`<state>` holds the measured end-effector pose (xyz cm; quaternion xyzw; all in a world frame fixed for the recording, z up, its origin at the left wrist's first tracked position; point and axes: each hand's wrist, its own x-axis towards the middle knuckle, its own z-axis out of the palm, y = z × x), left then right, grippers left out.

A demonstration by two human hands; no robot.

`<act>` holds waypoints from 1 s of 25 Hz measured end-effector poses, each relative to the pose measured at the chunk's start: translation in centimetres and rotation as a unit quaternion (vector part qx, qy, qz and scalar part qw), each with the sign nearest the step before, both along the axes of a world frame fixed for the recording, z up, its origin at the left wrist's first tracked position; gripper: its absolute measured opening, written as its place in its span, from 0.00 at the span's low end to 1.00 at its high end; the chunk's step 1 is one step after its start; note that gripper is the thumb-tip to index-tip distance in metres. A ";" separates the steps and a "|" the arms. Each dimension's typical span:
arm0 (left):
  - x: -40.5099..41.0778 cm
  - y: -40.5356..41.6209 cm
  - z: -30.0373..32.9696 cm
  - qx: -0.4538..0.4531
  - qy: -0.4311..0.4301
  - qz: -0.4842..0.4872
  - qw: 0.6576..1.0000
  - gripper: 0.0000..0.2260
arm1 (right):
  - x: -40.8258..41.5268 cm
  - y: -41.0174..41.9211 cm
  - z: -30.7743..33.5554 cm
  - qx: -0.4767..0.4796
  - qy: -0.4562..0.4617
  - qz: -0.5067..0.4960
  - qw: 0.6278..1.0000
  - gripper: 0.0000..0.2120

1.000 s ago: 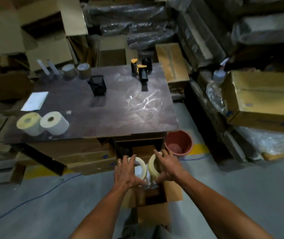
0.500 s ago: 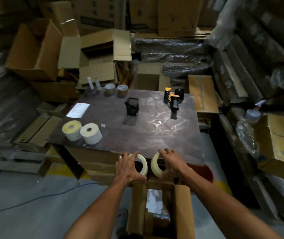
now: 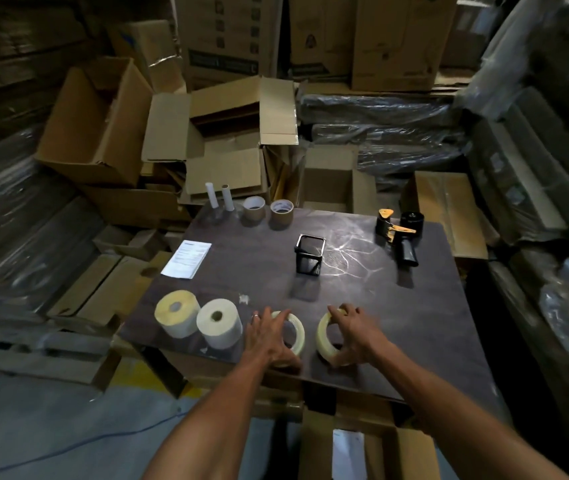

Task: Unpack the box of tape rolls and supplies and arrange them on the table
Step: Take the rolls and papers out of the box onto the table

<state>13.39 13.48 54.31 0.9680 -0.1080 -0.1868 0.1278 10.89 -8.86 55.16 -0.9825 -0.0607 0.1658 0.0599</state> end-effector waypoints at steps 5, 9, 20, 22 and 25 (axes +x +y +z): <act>3.5 1.3 -1.5 0.011 0.032 -0.012 0.999 0.53 | 3.0 2.3 -1.7 -0.028 0.023 -0.002 0.999 0.63; 3.9 2.1 -3.0 0.025 0.041 -0.019 0.999 0.53 | 3.2 3.6 -2.9 -0.040 0.054 0.003 0.998 0.61; 3.7 2.2 -3.6 0.037 0.020 -0.038 0.998 0.55 | 1.8 4.0 -3.6 -0.039 0.077 -0.007 0.996 0.60; 3.6 2.2 -3.4 0.036 0.022 -0.041 0.998 0.55 | 1.5 4.3 -3.7 -0.036 0.074 -0.002 0.997 0.60; 3.4 2.4 -3.3 0.014 0.032 -0.038 0.999 0.54 | 1.3 4.3 -3.8 -0.019 0.071 -0.002 0.997 0.60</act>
